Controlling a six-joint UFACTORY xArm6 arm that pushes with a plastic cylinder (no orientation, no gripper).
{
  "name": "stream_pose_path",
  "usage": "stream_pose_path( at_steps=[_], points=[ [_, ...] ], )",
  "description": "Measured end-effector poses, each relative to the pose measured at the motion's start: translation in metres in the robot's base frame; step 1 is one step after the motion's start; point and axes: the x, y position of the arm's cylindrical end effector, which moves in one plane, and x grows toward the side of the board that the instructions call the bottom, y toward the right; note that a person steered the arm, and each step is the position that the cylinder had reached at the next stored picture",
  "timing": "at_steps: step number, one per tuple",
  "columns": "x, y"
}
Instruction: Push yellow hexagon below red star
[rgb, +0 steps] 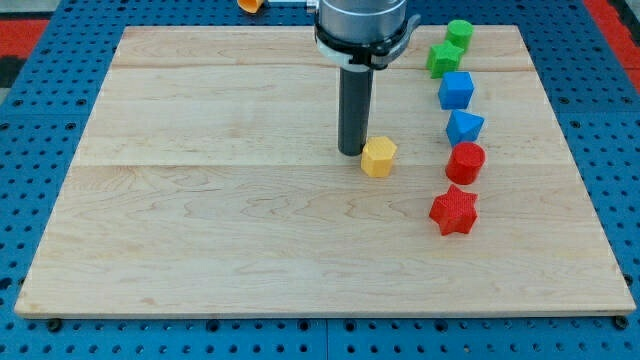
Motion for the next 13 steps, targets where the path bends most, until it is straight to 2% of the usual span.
stream_pose_path(
  at_steps=[1,2,5,7,8,9,10,12,13],
  points=[
    [-0.011,0.026],
    [0.0,0.023],
    [0.092,0.006],
    [0.093,0.019],
    [0.106,0.048],
    [0.133,0.048],
    [0.135,0.048],
    [0.174,0.003],
    [0.18,0.039]
  ],
)
